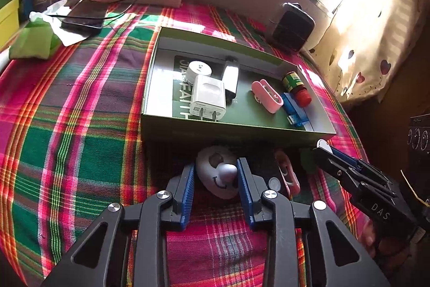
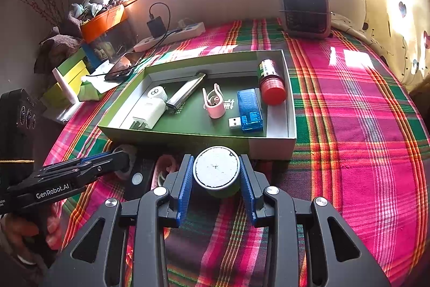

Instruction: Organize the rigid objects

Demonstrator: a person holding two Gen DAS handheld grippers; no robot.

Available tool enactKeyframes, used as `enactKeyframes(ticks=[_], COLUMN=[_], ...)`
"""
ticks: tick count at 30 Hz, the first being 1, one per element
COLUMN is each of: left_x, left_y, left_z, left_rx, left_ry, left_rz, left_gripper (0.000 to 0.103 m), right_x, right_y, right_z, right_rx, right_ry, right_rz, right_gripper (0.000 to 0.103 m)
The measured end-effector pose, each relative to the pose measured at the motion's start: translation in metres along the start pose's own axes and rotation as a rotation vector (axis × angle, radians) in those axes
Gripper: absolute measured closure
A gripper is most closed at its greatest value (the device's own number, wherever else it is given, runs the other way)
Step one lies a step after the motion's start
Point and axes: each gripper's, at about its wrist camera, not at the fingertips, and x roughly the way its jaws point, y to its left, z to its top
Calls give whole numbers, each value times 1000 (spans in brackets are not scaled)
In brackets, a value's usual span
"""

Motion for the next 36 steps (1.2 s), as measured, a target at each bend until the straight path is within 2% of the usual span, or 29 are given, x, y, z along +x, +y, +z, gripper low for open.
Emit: enactKeyframes(ticks=[22,36], left_x=[-17,-40], left_y=[3,0], left_z=[-3,6], left_rx=[9,24], left_ry=[-28,-70], left_rz=[17,-9], left_gripper=[74,74], right_x=[-9,-24], right_y=[3,8], right_z=[-1,8], right_rx=[-14,-23], right_ry=[-10,-46], right_rz=[3,22], right_gripper=[68,68])
